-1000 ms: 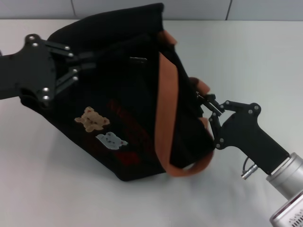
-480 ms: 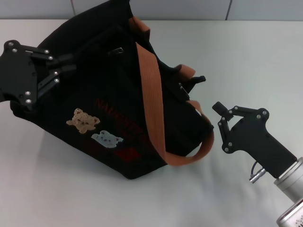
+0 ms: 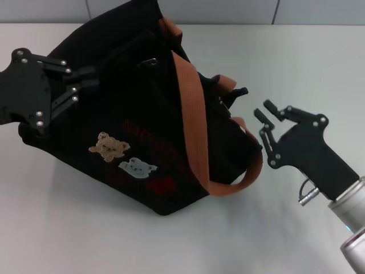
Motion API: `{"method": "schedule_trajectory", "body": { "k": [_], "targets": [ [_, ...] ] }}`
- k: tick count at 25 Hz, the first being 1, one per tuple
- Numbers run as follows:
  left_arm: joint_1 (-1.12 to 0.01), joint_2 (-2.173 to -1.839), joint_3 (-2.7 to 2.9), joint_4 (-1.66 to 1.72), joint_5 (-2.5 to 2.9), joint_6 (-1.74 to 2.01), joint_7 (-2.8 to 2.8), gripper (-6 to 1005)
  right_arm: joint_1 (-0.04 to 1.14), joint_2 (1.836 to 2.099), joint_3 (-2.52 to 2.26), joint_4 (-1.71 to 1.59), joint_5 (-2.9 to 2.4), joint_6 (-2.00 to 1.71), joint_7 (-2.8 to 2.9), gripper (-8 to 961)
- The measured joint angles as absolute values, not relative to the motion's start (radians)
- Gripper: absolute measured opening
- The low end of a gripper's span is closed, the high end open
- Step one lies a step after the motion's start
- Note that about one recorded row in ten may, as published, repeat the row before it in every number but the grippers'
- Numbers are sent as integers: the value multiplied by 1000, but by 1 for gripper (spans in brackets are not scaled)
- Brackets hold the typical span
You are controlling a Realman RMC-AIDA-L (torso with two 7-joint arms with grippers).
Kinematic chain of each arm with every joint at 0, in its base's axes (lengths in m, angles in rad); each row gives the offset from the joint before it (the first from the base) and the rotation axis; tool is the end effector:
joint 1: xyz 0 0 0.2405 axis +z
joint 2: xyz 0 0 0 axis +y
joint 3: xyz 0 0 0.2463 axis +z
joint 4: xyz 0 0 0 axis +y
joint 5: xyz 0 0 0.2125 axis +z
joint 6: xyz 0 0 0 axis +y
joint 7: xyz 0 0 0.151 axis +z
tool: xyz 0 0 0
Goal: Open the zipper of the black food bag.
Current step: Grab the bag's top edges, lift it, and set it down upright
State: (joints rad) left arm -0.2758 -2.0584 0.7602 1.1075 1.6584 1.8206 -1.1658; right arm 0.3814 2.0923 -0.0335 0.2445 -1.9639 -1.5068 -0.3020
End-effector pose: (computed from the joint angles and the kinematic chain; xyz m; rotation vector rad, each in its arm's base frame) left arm -0.2326 0.2837 0.0910 -2.5784 0.1038 -0.8019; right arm 0.2571 0.2490 -0.0818 -1.9947 -0.1365 0.7463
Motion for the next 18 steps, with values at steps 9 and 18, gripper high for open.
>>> {"method": "schedule_trajectory", "body": {
  "k": [9,18],
  "targets": [
    [-297,-2064,762,1113,1652,1829,-1170,92,415,2092,-44,250,-1999,-1459,-309,303],
    [-328,-2068,762,1108,1646,1830,-1175,93,393,2092,-81,246,-2014,-1471,-315,517]
  ]
}}
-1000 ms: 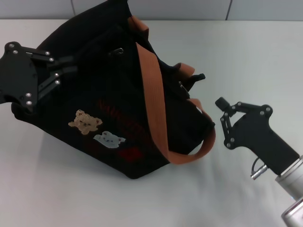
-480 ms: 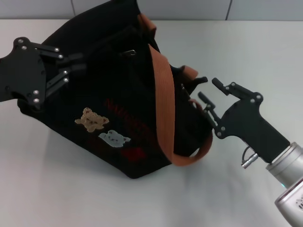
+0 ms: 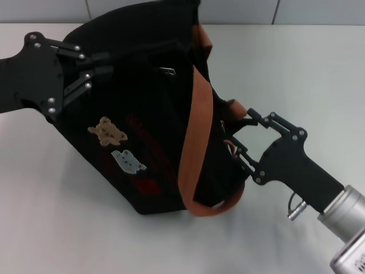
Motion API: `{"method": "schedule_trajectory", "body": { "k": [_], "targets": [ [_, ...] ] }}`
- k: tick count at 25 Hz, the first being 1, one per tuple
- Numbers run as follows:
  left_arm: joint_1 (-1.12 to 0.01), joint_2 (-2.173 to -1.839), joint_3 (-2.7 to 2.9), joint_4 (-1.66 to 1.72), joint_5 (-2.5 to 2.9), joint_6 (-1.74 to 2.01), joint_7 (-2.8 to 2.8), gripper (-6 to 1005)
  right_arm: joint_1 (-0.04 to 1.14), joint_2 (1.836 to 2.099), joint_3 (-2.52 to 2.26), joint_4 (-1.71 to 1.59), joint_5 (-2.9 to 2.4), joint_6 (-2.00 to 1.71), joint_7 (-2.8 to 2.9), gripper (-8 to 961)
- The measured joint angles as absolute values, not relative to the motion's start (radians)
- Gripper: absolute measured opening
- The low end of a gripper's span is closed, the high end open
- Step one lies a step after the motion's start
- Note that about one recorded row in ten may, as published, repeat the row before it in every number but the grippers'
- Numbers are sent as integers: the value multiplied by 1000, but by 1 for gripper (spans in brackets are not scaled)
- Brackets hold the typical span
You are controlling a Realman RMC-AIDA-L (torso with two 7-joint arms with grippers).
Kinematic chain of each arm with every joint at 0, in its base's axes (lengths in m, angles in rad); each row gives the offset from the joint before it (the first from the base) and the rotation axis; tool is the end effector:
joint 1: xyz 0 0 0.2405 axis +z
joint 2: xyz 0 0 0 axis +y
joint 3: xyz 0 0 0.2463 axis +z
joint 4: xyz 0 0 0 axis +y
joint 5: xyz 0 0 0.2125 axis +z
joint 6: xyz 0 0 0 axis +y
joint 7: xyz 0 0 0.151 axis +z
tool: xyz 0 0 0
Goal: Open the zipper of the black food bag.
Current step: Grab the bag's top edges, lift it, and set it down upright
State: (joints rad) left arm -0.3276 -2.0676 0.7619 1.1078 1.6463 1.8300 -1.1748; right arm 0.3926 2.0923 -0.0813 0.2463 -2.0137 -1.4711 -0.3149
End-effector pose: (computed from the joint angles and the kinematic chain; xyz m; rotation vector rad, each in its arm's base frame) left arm -0.2143 0.2938 0.0889 -2.5856 0.1671 -0.8540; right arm 0.2542 0.2414 -0.0958 -2.0971 -0.1970 0.7355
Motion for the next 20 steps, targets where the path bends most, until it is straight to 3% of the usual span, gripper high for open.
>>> {"method": "schedule_trajectory", "body": {
  "k": [20],
  "targets": [
    [-347,-2068,773,1081,1639,1830,-1168,93,366,2092,-93,237,-2014,-1449,-398,517]
  ]
}}
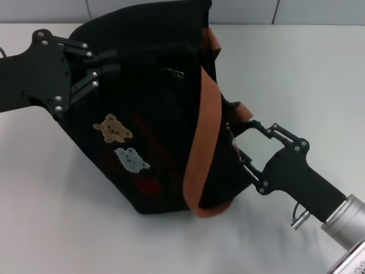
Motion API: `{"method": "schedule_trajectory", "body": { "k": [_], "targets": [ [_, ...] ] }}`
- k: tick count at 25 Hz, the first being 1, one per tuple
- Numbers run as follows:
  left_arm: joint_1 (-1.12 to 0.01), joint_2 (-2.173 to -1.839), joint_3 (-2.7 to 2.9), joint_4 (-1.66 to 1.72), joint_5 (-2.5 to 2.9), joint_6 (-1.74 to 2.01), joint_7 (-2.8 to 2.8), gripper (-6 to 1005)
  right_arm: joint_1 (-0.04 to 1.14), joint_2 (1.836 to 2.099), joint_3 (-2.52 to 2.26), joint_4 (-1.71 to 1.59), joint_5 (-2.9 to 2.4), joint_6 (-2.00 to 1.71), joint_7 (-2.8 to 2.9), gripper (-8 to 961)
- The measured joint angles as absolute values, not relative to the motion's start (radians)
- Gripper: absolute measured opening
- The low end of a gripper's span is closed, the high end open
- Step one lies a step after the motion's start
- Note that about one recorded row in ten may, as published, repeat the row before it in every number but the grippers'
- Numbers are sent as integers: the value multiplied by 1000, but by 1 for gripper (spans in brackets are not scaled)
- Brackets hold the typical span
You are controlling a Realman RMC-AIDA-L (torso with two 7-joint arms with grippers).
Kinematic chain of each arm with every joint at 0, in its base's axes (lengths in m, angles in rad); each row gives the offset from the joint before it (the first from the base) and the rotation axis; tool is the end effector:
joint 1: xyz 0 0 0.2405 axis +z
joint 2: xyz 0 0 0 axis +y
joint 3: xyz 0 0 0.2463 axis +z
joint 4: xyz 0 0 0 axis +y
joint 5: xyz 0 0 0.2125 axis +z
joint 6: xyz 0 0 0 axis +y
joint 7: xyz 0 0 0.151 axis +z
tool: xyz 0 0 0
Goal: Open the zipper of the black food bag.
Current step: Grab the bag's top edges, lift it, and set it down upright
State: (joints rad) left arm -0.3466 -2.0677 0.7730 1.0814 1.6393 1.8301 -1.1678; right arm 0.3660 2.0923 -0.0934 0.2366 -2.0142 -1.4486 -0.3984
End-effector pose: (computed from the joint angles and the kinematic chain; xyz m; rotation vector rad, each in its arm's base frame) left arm -0.2099 0.2970 0.0841 -2.5955 0.1769 -0.8841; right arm 0.2647 0.2342 -0.0982 -2.1008 -0.2593 0.6403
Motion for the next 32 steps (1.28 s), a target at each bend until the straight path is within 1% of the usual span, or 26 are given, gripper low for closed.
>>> {"method": "schedule_trajectory", "body": {
  "k": [17,32],
  "targets": [
    [-353,-2070,782,1060,1637,1844,-1165,92,377,2092,-79,258,-2005,-1447,-471,518],
    [-352,-2069,782,1058,1637,1861,-1155,92,372,2092,39,255,-2003,-1455,-472,518]
  ]
}}
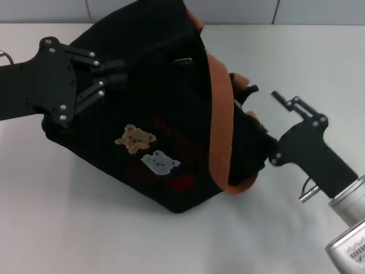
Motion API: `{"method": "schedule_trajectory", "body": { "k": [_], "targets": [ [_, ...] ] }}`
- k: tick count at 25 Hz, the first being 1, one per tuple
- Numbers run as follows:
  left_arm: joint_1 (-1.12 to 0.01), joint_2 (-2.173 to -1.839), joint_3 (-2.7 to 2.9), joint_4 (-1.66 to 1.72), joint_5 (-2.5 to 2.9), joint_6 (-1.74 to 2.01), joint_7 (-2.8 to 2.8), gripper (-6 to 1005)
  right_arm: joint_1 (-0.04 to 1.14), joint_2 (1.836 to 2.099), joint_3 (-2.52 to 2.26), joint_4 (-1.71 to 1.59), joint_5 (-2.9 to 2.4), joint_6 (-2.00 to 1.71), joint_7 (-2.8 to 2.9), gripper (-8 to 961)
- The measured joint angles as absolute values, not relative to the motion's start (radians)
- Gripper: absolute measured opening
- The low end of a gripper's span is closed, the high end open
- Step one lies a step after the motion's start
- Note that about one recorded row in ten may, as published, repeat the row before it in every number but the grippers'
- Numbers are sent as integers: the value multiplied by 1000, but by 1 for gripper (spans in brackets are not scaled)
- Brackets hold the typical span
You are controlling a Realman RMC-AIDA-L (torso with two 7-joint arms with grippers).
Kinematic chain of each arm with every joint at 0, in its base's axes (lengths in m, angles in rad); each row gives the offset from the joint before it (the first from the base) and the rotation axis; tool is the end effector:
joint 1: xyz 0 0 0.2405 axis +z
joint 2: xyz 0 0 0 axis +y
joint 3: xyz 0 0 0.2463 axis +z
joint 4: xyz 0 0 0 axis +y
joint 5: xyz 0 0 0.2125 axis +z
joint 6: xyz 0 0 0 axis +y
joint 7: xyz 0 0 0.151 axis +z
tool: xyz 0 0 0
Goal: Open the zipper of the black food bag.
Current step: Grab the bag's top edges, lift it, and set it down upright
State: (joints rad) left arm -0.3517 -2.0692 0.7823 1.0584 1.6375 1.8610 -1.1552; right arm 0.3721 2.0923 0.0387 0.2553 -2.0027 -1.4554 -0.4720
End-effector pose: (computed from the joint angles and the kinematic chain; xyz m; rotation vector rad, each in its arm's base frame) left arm -0.2083 0.2928 0.0787 -2.6241 0.1936 -0.9215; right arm 0.2620 0.2533 -0.0835 -1.9545 -0.2570 0.5939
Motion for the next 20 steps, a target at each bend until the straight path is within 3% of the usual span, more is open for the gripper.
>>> {"method": "schedule_trajectory", "body": {
  "k": [20],
  "targets": [
    [-356,-2069,782,1057,1638,1857,-1153,92,369,2092,41,216,-2014,-1474,-515,518]
  ]
}}
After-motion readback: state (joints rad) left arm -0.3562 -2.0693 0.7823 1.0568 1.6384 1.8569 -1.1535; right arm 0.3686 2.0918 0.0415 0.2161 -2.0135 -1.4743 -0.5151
